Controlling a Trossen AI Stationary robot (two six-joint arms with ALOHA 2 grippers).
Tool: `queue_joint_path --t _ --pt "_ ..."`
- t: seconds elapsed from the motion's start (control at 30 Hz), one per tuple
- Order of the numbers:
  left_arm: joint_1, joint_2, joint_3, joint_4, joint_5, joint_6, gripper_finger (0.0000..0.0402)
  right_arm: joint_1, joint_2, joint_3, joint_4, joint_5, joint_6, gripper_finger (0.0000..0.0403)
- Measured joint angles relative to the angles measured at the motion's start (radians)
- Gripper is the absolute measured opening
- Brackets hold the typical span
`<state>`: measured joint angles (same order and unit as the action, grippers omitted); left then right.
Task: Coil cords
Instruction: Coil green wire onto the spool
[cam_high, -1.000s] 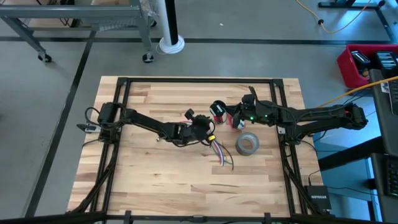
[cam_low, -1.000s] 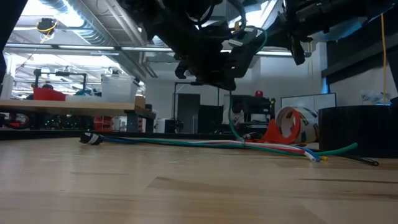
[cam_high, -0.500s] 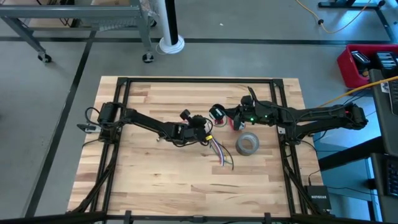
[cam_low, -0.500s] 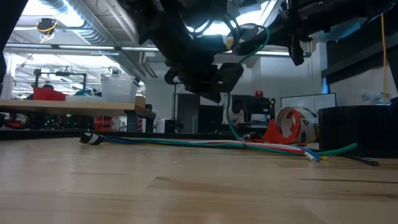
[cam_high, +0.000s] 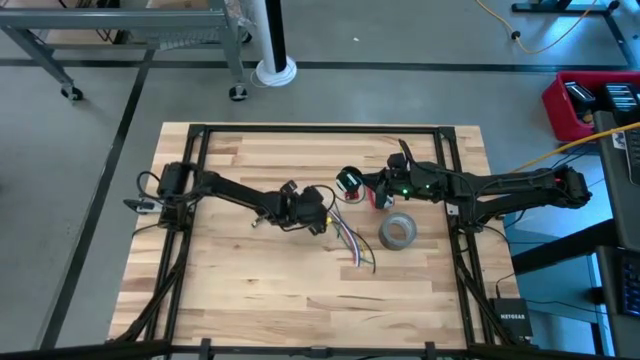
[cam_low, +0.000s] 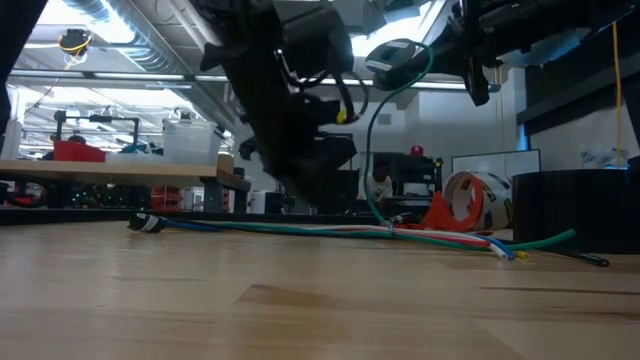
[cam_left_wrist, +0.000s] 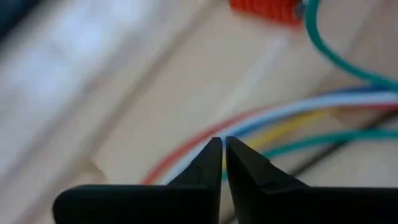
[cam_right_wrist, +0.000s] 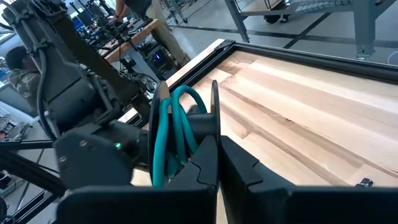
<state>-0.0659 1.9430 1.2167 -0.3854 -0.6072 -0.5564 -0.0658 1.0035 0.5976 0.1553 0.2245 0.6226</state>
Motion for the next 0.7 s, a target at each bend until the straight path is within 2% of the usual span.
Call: queue_joint_path --t 0.1,0.2,0.4,0.5,0.7 --pt "0.024 0.000 0.000 -0.011 0.136 -0.005 0.0041 0.000 0.000 0.000 0.000 0.000 0.000 0.0004" --pt "0.043 0.000 0.000 -0.010 0.200 -0.006 0.0075 0.000 0.000 0.000 0.000 0.000 0.000 0.0004" --pt "0.068 0.000 0.000 0.035 0.253 0.001 0.0132 0.000 0.000 0.000 0.000 0.000 0.000 0.0004" --pt "0.067 0.000 0.000 0.086 0.272 0.052 0.0141 0.000 0.000 0.000 0.000 0.000 0.000 0.0004" --pt "0.069 0.000 0.000 0.109 0.275 0.036 0.0143 0.000 0.000 0.000 0.000 0.000 0.000 0.0004"
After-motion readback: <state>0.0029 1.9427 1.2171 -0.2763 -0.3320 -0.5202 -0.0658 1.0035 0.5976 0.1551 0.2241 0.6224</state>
